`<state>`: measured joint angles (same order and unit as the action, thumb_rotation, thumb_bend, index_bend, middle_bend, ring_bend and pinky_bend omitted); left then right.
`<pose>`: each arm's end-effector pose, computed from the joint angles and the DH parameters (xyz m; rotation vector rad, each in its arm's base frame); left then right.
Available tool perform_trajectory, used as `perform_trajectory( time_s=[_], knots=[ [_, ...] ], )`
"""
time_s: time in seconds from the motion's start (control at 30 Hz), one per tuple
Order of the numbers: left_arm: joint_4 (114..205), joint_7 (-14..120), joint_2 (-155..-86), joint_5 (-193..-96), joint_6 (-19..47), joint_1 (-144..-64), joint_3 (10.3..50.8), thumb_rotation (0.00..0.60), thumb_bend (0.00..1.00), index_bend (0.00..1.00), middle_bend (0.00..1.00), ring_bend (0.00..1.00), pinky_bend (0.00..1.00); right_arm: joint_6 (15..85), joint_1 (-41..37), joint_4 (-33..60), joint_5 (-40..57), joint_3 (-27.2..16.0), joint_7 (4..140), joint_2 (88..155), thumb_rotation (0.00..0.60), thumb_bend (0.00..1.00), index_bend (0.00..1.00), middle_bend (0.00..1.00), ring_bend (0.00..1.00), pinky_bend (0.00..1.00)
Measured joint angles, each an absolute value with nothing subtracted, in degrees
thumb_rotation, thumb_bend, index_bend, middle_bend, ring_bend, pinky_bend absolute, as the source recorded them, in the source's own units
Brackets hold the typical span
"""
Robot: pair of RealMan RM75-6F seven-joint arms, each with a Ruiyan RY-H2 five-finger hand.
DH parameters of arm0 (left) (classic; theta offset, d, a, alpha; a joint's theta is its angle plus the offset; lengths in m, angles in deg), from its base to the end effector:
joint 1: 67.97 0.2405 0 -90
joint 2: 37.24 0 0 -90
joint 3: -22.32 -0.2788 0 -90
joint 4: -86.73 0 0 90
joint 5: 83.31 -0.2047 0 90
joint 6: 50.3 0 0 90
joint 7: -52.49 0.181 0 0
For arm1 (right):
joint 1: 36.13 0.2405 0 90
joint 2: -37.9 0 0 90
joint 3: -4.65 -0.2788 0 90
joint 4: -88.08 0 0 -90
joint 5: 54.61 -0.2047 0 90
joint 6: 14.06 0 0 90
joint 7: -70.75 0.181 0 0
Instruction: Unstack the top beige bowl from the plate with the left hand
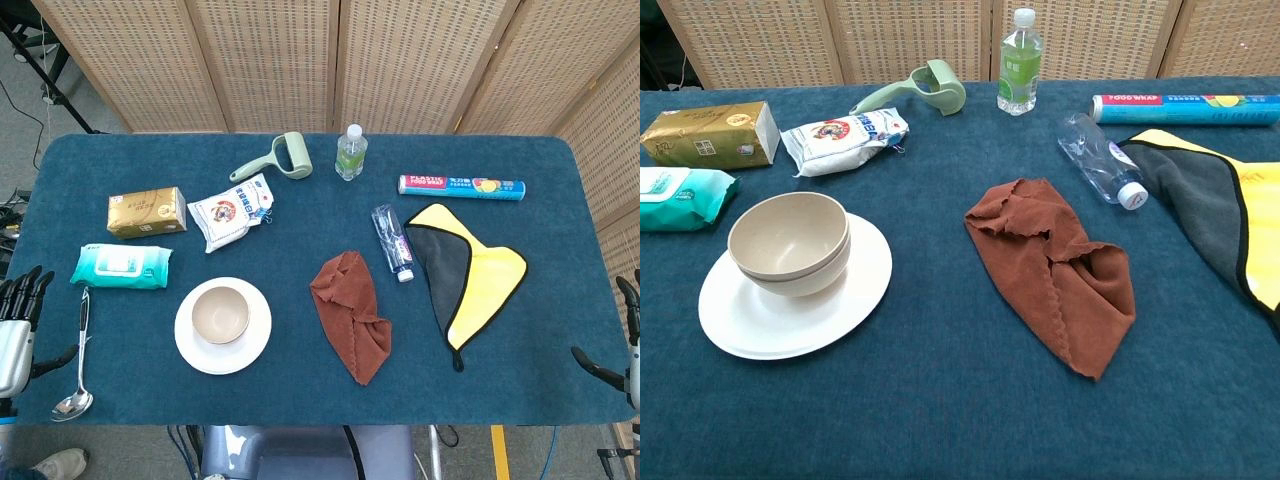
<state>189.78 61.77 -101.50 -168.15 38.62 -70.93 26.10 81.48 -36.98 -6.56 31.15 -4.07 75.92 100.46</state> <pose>-0.2970 0.2091 0.1732 -1.3066 -0.8984 -0.9381 -0.3217 -0.2013 0.2276 1.1417 -0.8115 1.0841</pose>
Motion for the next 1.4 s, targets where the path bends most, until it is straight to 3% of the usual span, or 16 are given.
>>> perform_trajectory(
  time_s=[0.27, 0.4, 0.57, 0.97, 1.4],
  knots=[
    [189.5, 63.1, -102.1, -168.2, 37.3, -71.4, 25.6, 0.600, 0.12, 0.08, 0.00, 0.00, 0.00, 81.6, -37.1, -6.8, 30.7, -4.2, 75.9, 100.2, 0.600, 0.00, 0.04, 0.00, 0.00, 0.00],
    [189.5, 62.9, -102.0, -170.4, 34.0, -73.5, 25.1, 0.600, 0.25, 0.36, 0.00, 0.00, 0.00, 81.1, -37.0, -6.8, 30.3, -4.3, 75.6, 100.4, 0.600, 0.00, 0.04, 0.00, 0.00, 0.00],
    [189.3, 63.8, -102.6, -174.2, 28.2, -78.3, 25.0, 0.600, 0.29, 0.51, 0.00, 0.00, 0.00, 80.8, -36.8, -6.7, 29.7, -4.5, 75.0, 100.7, 0.600, 0.00, 0.04, 0.00, 0.00, 0.00],
    [189.6, 72.7, -108.5, -167.5, 16.3, -86.0, 26.2, 0.600, 0.29, 0.51, 0.00, 0.00, 0.00, 80.5, -36.8, -6.5, 28.7, -4.8, 75.3, 100.7, 0.600, 0.00, 0.04, 0.00, 0.00, 0.00],
    [185.2, 74.9, -114.5, -165.4, 14.3, -88.4, 25.0, 0.600, 0.29, 0.51, 0.00, 0.00, 0.00, 80.0, -36.8, -6.5, 27.9, -5.1, 75.6, 100.6, 0.600, 0.00, 0.04, 0.00, 0.00, 0.00]
  ],
)
